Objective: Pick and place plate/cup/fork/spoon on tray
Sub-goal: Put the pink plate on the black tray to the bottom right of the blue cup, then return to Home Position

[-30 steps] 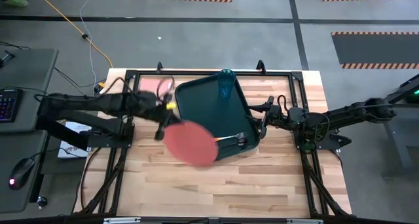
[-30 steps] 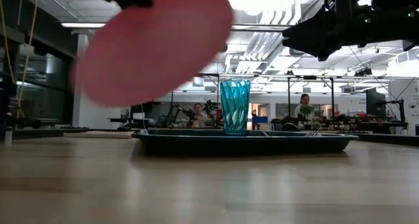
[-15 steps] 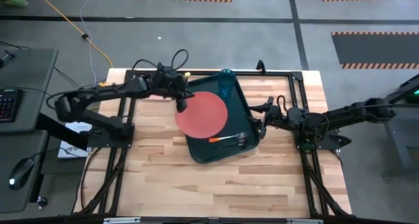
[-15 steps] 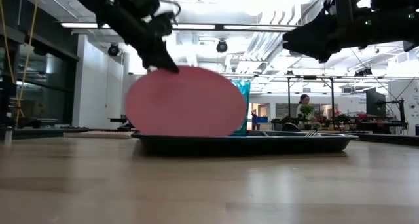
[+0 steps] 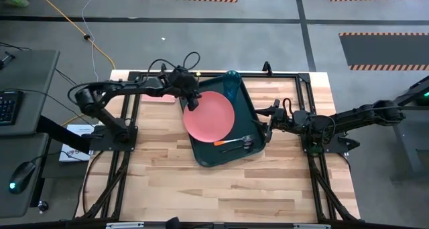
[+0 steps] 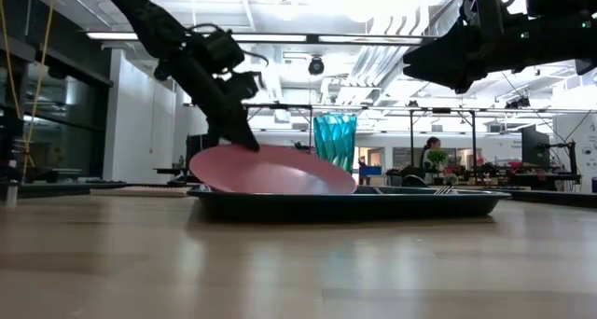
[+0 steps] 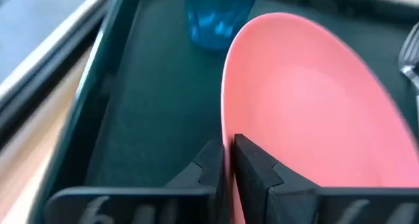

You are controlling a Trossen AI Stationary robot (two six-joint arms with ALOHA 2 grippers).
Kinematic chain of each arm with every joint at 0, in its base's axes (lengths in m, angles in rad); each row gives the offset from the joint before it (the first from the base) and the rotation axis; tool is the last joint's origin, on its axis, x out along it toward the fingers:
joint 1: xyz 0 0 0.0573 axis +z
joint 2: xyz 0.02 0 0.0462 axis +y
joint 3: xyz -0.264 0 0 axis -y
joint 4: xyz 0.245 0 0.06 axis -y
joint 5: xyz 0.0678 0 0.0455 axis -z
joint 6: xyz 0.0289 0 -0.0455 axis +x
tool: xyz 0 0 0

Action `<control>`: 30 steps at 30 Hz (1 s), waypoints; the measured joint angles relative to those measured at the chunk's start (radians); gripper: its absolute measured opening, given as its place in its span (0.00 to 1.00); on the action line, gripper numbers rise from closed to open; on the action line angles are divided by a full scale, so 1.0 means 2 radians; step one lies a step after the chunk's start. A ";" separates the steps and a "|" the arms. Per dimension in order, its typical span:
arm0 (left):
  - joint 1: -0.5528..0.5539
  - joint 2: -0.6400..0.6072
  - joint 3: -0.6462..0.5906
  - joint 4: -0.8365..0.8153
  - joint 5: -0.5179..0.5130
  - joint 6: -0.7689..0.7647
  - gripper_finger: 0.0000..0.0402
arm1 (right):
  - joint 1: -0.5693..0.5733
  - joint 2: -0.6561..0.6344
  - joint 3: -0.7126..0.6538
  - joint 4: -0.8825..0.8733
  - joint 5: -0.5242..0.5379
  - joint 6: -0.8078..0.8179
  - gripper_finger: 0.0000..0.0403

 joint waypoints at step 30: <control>-0.003 -0.096 -0.024 -0.017 0.065 -0.028 0.39 | 0.000 0.000 0.000 -0.007 0.001 0.000 0.50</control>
